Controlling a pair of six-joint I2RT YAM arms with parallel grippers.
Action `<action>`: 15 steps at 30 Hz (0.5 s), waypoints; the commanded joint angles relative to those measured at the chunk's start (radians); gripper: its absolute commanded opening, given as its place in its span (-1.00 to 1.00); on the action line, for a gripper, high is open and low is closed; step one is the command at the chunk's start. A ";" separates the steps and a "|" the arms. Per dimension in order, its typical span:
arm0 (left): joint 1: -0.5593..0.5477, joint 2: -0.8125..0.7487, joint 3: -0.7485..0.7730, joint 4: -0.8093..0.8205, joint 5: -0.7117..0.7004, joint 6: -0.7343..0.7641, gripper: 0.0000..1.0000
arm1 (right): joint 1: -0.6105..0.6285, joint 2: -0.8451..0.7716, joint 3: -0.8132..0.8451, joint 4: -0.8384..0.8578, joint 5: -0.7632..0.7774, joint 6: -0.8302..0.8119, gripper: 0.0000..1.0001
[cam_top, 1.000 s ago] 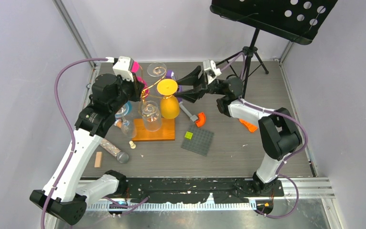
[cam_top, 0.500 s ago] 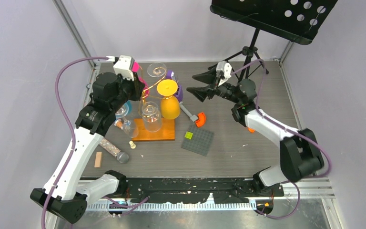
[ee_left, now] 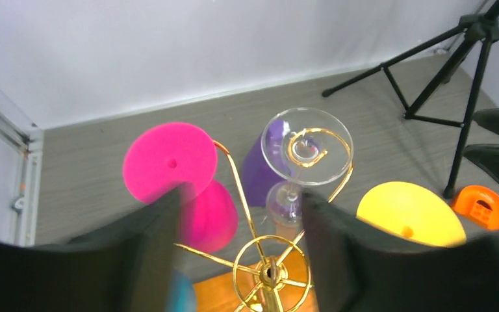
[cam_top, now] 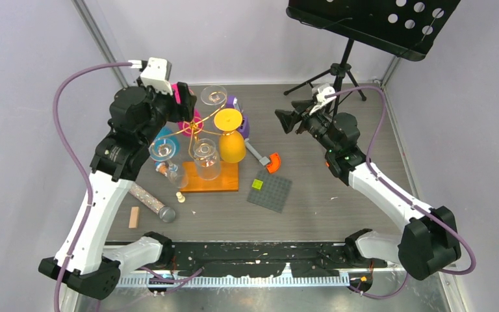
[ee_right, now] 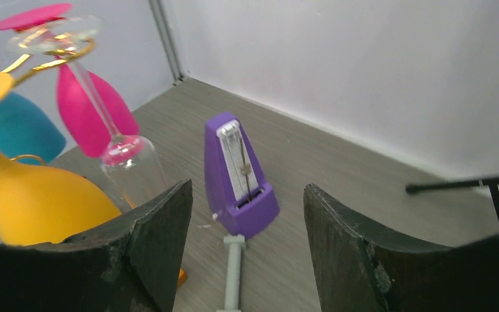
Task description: Place the wine glass upside down on the wine glass rack
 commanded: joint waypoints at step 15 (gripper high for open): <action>0.051 -0.160 0.032 -0.091 -0.234 0.010 0.99 | 0.004 -0.012 0.214 -0.777 0.440 0.137 0.91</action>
